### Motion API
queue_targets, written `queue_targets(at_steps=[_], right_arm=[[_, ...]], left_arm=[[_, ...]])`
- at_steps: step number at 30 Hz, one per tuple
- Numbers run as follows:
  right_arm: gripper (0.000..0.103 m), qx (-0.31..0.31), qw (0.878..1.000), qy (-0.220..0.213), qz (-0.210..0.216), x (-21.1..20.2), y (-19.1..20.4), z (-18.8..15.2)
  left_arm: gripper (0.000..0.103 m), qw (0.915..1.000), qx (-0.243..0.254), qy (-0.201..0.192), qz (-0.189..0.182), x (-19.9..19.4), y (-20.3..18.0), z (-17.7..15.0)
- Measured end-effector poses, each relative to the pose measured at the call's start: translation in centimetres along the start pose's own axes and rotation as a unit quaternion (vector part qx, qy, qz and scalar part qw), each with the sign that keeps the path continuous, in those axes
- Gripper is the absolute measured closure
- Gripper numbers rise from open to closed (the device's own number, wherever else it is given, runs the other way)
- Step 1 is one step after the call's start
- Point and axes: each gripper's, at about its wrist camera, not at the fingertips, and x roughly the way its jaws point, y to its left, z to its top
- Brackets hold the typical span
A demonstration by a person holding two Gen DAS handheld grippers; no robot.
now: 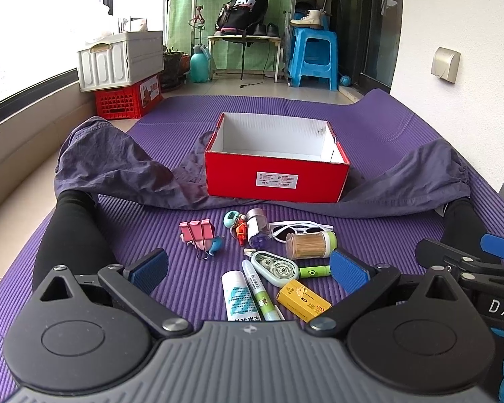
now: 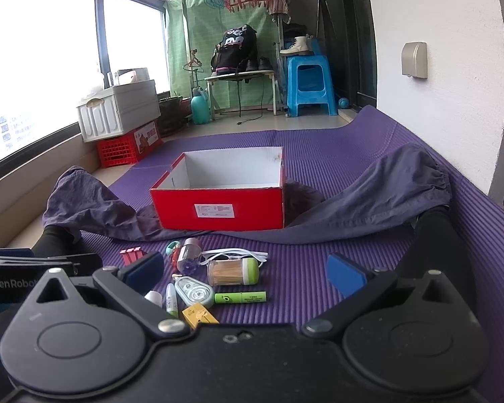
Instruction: Organize rigid objects
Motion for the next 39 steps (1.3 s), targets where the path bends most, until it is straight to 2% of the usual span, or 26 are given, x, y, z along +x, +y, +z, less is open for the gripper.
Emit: queue_targets(at_steps=[15,21,27,29,35,39], right_arm=[[0.0,-0.003,1.0,0.016,0.0,1.2,0.0,0.0],[0.0,-0.016,0.999,0.028,0.002,3.0,-0.2,0.5],[0.001,-0.035,0.997,0.071,0.017,6.4,-0.2,0.6],[0.002,-0.044,0.995,0.091,0.016,8.0,-0.1,0.5],[0.008,-0.063,0.987,0.142,0.034,11.8,0.0,-0.6],[0.017,-0.089,0.979,0.174,0.056,13.3,0.9,-2.3]], left_arm=[[0.0,0.9997,-0.005,0.024,-0.005,1.8,0.5,-0.6],[0.0,0.9993,-0.007,0.037,0.009,4.0,1.2,0.1],[0.0,0.9965,-0.019,0.079,0.016,7.7,2.4,0.4],[0.0,0.994,-0.028,0.104,0.016,9.3,2.9,0.4],[0.0,0.9883,-0.042,0.146,0.013,13.0,3.5,0.0],[0.0,0.983,-0.037,0.179,0.015,15.9,2.7,-0.7]])
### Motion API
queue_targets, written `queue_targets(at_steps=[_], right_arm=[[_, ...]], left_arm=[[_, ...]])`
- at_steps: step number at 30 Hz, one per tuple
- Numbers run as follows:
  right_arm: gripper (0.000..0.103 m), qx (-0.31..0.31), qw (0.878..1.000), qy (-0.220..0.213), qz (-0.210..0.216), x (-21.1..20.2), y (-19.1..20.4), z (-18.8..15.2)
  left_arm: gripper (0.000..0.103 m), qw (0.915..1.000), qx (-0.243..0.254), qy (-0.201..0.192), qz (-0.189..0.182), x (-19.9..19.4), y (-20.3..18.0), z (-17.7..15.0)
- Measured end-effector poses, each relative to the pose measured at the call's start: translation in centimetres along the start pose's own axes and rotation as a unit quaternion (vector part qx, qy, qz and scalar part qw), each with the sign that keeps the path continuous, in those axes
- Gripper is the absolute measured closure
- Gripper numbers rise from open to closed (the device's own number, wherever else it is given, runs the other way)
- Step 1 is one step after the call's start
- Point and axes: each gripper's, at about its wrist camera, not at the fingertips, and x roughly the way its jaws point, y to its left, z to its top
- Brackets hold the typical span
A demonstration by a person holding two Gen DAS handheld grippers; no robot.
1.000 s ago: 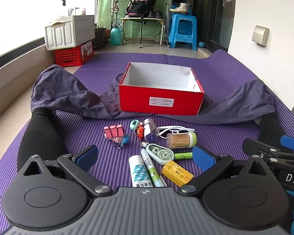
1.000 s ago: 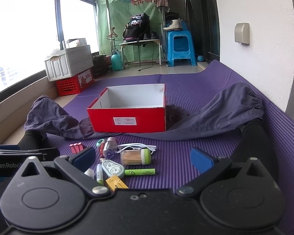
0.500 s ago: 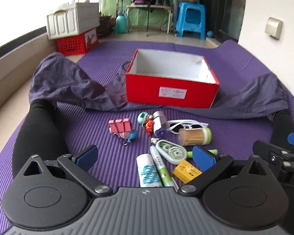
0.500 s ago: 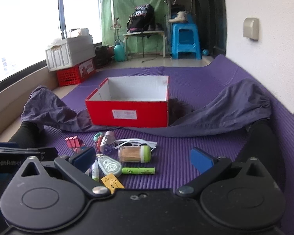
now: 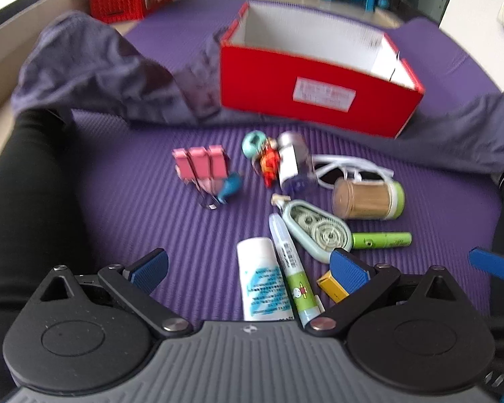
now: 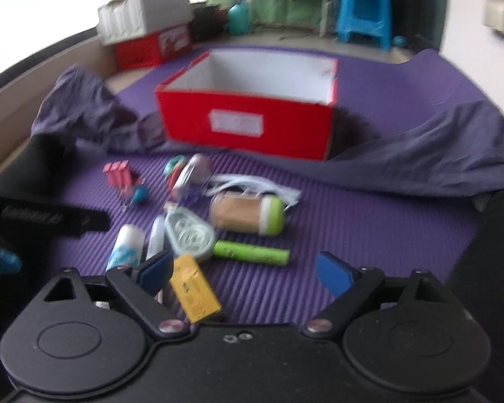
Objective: Organize rigid objects
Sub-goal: 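Lower the right gripper onto the yellow medicine box and close it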
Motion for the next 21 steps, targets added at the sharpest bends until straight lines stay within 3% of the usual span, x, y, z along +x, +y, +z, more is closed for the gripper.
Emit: queue_targets(at_steps=[1,12,19,21], right_arm=[[0.023,-0.005,1.0,0.006,0.004,0.5,0.2,-0.1],[0.031,-0.032,0.997,0.061,0.03,4.0,1.2,-0.6],[0.047,-0.06,0.995,0.077,0.037,5.5,2.4,-1.0],[0.053,-0.069,0.994,0.08,0.039,5.9,2.7,-1.1]], left_arm=[[0.0,0.9999,0.006,0.008,0.007,0.8,-0.4,-0.1],[0.0,0.9955,-0.01,0.069,0.064,6.1,0.3,-1.3],[0.001,0.9956,-0.01,0.072,0.06,6.3,0.4,-1.4],[0.01,0.996,-0.006,0.073,0.05,6.3,0.2,-1.4]])
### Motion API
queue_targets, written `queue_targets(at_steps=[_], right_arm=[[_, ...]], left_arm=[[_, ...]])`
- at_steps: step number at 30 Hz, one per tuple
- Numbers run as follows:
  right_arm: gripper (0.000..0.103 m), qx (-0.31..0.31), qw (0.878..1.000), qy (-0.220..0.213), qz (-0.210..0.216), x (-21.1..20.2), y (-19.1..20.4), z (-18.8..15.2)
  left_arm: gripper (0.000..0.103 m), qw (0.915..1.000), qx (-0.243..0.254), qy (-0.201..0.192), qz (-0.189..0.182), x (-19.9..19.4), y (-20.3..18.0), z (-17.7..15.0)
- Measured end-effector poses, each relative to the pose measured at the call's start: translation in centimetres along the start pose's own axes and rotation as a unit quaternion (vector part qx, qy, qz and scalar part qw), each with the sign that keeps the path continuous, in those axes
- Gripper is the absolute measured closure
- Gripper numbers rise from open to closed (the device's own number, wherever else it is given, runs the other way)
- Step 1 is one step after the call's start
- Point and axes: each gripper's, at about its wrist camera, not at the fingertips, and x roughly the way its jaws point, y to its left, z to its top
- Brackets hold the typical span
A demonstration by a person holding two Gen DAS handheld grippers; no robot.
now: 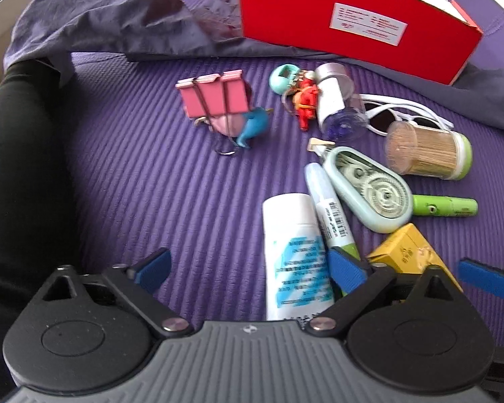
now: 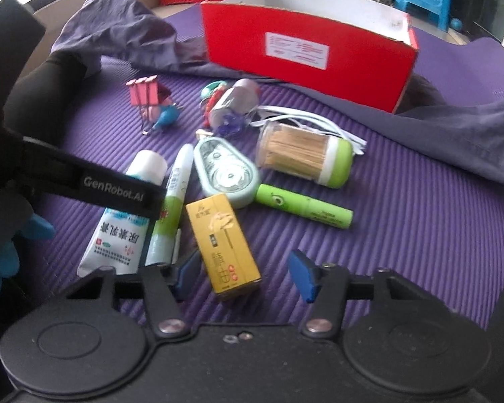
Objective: Organize rigid objects
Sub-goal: 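Lower the right gripper onto the yellow medicine box and close it, then grasp the white-blue ointment tube with the left gripper while the right gripper holds the yellow box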
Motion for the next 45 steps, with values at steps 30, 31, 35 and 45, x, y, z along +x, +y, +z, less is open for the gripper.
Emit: queue_targets(at_steps=[30,31,35,45], right_arm=[[0.075,0.07,0.997,-0.043,0.007,-2.5,-2.0,0.2],[0.075,0.075,0.996,-0.05,0.007,-2.9,-2.2,0.3],[0.075,0.108,0.992,-0.069,0.015,-4.4,-3.4,1.1],[0.074,0.109,0.99,-0.093,0.004,-5.7,-4.8,2.9]], left_arm=[[0.065,0.9974,-0.011,-0.024,-0.067,-3.2,0.0,0.2],[0.065,0.9974,-0.01,-0.027,-0.066,-3.5,0.0,0.4],[0.073,0.997,-0.011,-0.03,-0.07,-4.4,0.1,1.4],[0.09,0.9944,-0.022,0.003,-0.103,-4.1,1.0,2.8]])
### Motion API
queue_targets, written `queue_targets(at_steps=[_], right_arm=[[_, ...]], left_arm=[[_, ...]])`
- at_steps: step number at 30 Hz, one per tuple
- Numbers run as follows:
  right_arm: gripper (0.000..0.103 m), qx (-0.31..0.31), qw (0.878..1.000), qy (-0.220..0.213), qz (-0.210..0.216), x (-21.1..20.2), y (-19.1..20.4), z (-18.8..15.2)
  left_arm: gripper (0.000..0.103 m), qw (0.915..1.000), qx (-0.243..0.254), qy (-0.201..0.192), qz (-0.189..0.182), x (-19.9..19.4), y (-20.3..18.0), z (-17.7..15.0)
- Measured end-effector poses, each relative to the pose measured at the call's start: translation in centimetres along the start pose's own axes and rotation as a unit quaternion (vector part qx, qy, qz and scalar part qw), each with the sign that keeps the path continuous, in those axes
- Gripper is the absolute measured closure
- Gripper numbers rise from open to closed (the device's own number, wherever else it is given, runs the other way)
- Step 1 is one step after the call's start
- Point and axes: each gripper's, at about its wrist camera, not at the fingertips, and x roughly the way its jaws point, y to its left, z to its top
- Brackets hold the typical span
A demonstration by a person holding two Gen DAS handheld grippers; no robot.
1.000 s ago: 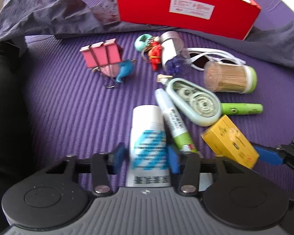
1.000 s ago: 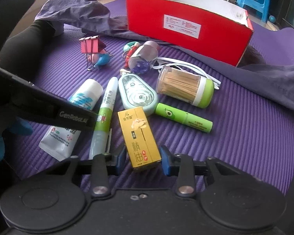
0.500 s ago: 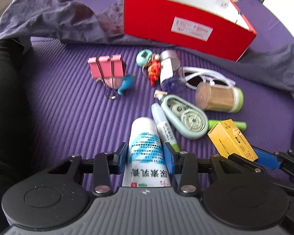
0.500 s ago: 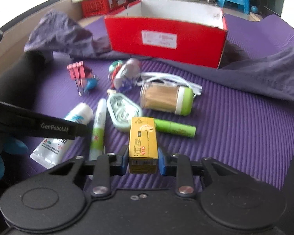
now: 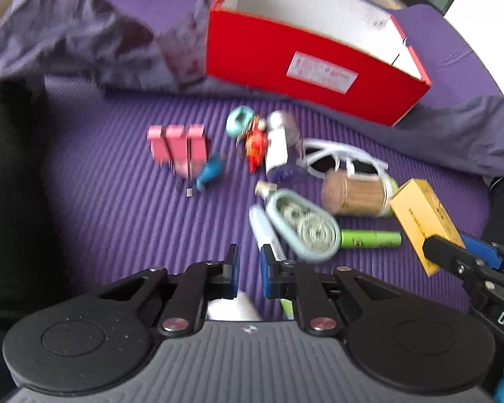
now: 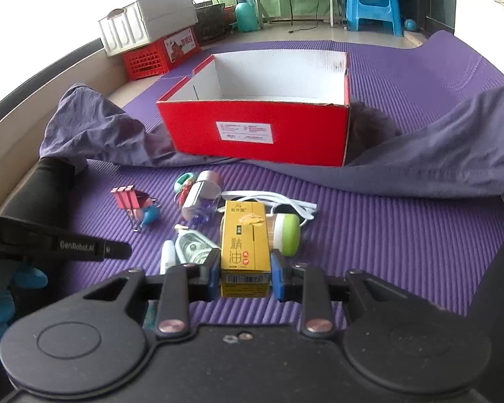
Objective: Organize rigid objects
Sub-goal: 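Grasp the white-blue ointment tube with the left gripper while the right gripper holds the yellow box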
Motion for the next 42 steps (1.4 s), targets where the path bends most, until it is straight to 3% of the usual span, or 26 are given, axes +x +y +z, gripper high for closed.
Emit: queue_targets(at_steps=[8,12,13,16,18,21,24,28,33,36,39,42], right_arm=[[0.074,0.021,1.0,0.008,0.004,0.3,-0.4,-2.5],[0.074,0.023,1.0,0.001,0.0,0.2,-0.7,-2.9],[0.074,0.025,1.0,-0.002,0.0,0.2,-0.8,-2.9],[0.074,0.029,1.0,-0.005,-0.002,0.1,-1.0,-3.1],[0.074,0.034,0.999,-0.005,-0.001,0.1,-1.2,-3.1],[0.074,0.037,0.999,-0.01,0.002,0.1,-1.3,-3.1],[0.074,0.038,0.999,-0.012,0.003,0.2,-1.3,-3.2],[0.074,0.036,0.999,-0.015,0.004,0.2,-1.2,-3.3],[0.074,0.038,0.999,-0.02,0.001,0.0,-1.3,-3.3],[0.074,0.04,0.999,-0.024,0.001,-0.2,-1.4,-3.4],[0.074,0.04,0.999,-0.024,0.0,-0.3,-1.3,-3.4],[0.074,0.039,0.999,-0.024,-0.001,-0.2,-1.3,-3.4]], left_arm=[[0.088,0.999,-0.006,0.04,0.019,0.6,-0.2,-3.0],[0.065,0.9972,-0.005,0.066,0.035,1.4,-1.1,-3.4],[0.063,0.9973,-0.002,0.067,0.032,1.3,-1.3,-3.6],[0.051,0.998,0.002,0.051,0.037,0.5,-1.4,-3.7],[0.033,0.9981,-0.002,0.04,0.046,-0.1,-1.1,-3.5],[0.021,0.9969,-0.027,0.042,0.061,-0.7,-0.3,-3.5],[0.021,0.9912,-0.055,0.073,0.095,0.0,0.5,-4.0],[0.021,0.9872,-0.026,0.091,0.128,1.3,-0.3,-4.9],[0.021,0.9809,-0.012,0.137,0.137,3.7,-1.0,-6.1],[0.021,0.9832,-0.018,0.125,0.132,3.6,-0.8,-6.3],[0.035,0.9869,-0.044,0.112,0.108,3.2,0.0,-6.5],[0.048,0.9881,-0.052,0.098,0.106,2.8,0.7,-6.7]])
